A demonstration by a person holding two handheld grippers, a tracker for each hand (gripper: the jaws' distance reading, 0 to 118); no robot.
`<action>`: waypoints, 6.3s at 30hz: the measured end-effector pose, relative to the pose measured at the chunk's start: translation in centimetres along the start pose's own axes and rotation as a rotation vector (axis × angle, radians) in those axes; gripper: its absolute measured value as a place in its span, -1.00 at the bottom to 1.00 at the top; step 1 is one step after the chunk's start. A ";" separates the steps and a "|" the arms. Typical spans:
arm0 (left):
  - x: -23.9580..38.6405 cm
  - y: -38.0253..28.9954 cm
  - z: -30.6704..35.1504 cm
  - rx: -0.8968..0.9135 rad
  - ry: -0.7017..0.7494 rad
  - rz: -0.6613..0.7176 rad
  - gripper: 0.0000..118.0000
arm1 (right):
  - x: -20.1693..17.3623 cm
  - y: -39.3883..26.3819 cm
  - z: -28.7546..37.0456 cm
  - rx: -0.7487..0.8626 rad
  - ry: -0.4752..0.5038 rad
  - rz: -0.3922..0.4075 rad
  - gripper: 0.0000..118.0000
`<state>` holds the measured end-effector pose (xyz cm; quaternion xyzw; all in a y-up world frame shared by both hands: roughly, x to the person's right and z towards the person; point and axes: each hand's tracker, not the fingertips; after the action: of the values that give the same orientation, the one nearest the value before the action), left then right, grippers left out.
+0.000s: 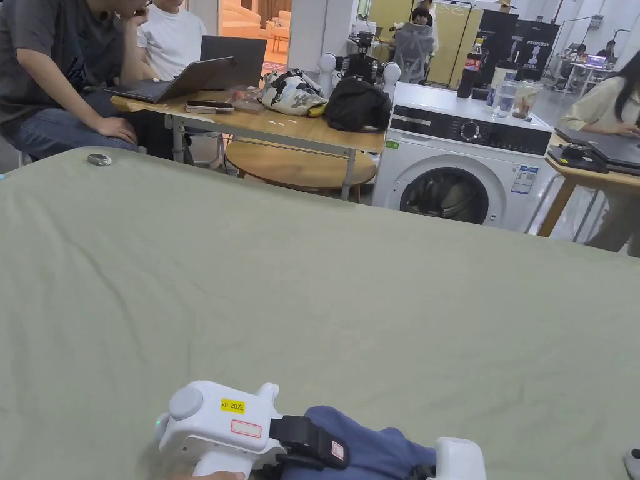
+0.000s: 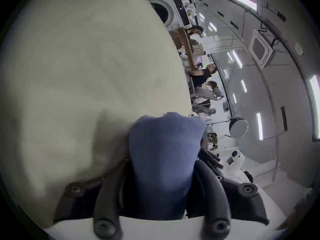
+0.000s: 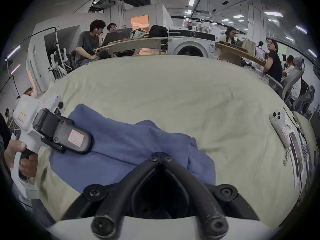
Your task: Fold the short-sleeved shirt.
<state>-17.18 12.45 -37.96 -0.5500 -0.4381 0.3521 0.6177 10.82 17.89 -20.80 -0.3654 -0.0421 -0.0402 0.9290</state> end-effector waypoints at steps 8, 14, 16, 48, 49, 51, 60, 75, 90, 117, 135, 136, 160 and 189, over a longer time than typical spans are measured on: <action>0.3 -0.8 0.6 0.035 -0.001 0.025 -0.52 | -0.6 -0.1 0.4 0.038 -0.004 0.061 -1.00; 1.9 -1.1 2.5 0.053 -0.012 0.024 -0.52 | 0.1 3.8 3.8 0.400 -0.099 0.069 -1.00; 2.4 -1.0 3.4 0.061 -0.006 0.026 -0.52 | 0.0 4.8 4.3 0.471 -0.089 0.063 -1.00; 1.0 3.6 51.2 0.298 0.815 0.150 -0.52 | -18.7 10.1 -0.6 0.502 0.172 0.127 -1.00; 0.8 3.8 51.5 0.290 0.864 0.151 -0.52 | -18.8 10.1 -0.7 0.497 0.171 0.132 -1.00; 0.2 4.4 52.0 0.258 0.974 0.134 -0.52 | -18.8 10.0 -1.2 0.485 0.163 0.144 -1.00; -3.0 4.9 49.6 0.159 1.163 0.087 -0.52 | -18.6 9.8 -1.6 0.461 0.138 0.159 -1.00; 1.6 1.7 47.9 0.370 1.195 -0.162 0.08 | -17.2 9.9 -0.9 0.471 0.147 0.158 -1.00; 8.3 -4.0 19.4 0.702 0.892 -0.587 0.08 | -6.2 9.2 0.9 0.438 -0.022 0.052 -1.00; 17.3 -5.7 7.0 0.946 0.845 -0.826 -1.00 | 1.1 9.0 4.7 0.557 -0.138 -0.076 -1.00; 16.3 -6.4 7.5 1.002 0.857 -0.813 -1.00 | 0.7 8.4 4.9 0.579 -0.134 -0.047 -1.00; 16.3 -6.4 7.4 0.999 0.859 -0.820 -1.00 | 0.7 8.3 4.8 0.578 -0.131 -0.045 -1.00; 17.2 -6.6 7.5 1.000 0.804 -0.825 0.41 | 0.2 8.7 5.0 0.582 -0.162 -0.029 0.49; 16.3 -7.1 8.0 1.048 0.798 -0.806 0.41 | -0.4 10.1 5.1 0.523 -0.180 -0.183 0.50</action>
<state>-18.98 29.31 -28.35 -0.0687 -0.1248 0.0365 0.9891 11.24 28.73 -23.94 -0.1102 -0.1662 -0.0791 0.9767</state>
